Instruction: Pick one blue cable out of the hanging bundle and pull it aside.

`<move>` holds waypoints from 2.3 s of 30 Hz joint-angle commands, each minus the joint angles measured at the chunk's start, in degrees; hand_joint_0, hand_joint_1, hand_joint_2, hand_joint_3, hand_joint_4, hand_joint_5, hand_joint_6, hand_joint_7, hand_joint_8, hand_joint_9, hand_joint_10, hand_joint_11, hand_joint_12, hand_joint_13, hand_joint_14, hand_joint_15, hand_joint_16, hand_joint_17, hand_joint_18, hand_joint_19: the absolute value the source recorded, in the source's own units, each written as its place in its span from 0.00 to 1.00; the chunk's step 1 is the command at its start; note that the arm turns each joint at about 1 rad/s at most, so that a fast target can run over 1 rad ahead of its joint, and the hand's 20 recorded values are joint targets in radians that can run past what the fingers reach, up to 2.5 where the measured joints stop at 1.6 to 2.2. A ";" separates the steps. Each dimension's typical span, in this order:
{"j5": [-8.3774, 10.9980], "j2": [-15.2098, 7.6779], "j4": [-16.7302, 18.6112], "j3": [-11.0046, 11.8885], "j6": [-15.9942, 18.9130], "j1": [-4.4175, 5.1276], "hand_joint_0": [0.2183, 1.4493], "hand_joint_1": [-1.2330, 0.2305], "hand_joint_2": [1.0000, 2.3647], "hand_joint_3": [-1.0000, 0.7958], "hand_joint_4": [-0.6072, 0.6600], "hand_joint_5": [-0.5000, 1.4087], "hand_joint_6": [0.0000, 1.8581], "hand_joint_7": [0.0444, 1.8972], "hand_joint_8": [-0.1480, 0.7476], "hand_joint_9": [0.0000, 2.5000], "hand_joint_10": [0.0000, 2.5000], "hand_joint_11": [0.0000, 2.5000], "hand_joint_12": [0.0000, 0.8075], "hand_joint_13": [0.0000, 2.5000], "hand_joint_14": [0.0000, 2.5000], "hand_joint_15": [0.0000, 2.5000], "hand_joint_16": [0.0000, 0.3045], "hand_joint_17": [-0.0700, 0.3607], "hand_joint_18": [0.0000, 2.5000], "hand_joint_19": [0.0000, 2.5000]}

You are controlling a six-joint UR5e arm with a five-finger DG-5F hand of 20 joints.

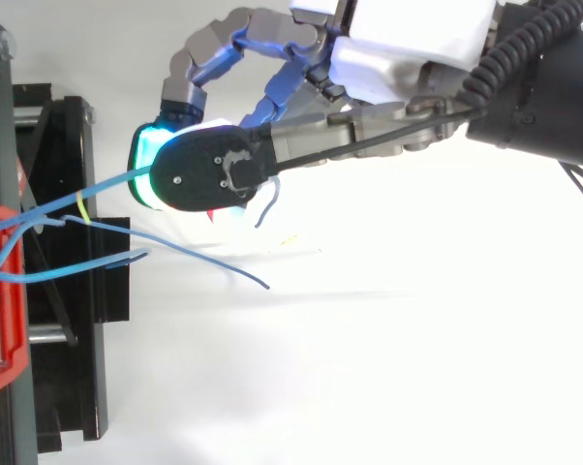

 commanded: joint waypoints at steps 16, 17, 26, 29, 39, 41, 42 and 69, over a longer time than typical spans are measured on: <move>0.07 0.00 -2.18 0.00 0.11 0.00 0.30 0.36 0.01 0.37 0.45 0.20 0.51 0.43 0.45 0.41 0.01 0.24 0.41 0.35 0.01 0.21 0.16 0.42 0.28 0.21; 0.07 0.00 -2.18 0.00 0.11 -0.08 0.30 0.37 0.01 0.35 0.46 0.20 0.51 0.43 0.45 0.41 0.01 0.24 0.41 0.34 0.01 0.21 0.16 0.42 0.28 0.21; 0.16 0.00 -2.18 -0.09 0.11 0.00 0.27 0.43 0.00 0.28 0.48 0.21 0.50 0.43 0.47 0.42 0.01 0.24 0.42 0.35 0.01 0.20 0.16 0.42 0.28 0.20; 0.16 0.00 -2.18 -0.09 0.11 0.00 0.26 0.44 0.00 0.28 0.48 0.21 0.50 0.44 0.47 0.42 0.01 0.23 0.43 0.35 0.01 0.21 0.17 0.43 0.29 0.20; 0.16 0.00 -2.53 0.00 0.11 0.00 0.22 0.49 0.00 0.28 0.48 0.22 0.49 0.47 0.48 0.44 0.01 0.23 0.45 0.36 0.01 0.20 0.17 0.44 0.30 0.20; 0.16 0.00 -2.62 -0.09 0.11 0.00 0.22 0.48 0.00 0.28 0.49 0.23 0.49 0.48 0.48 0.44 0.01 0.23 0.45 0.36 0.01 0.20 0.17 0.44 0.31 0.20; 0.16 0.00 -2.70 -0.09 0.11 0.00 0.22 0.48 0.00 0.28 0.48 0.23 0.49 0.47 0.48 0.44 0.01 0.23 0.45 0.36 0.01 0.20 0.18 0.44 0.31 0.20; -0.98 0.00 -3.32 -0.09 0.11 0.09 0.32 0.36 0.01 0.37 0.41 0.24 0.48 0.54 0.42 0.46 0.01 0.23 0.39 0.37 0.01 0.22 0.15 0.39 0.29 0.21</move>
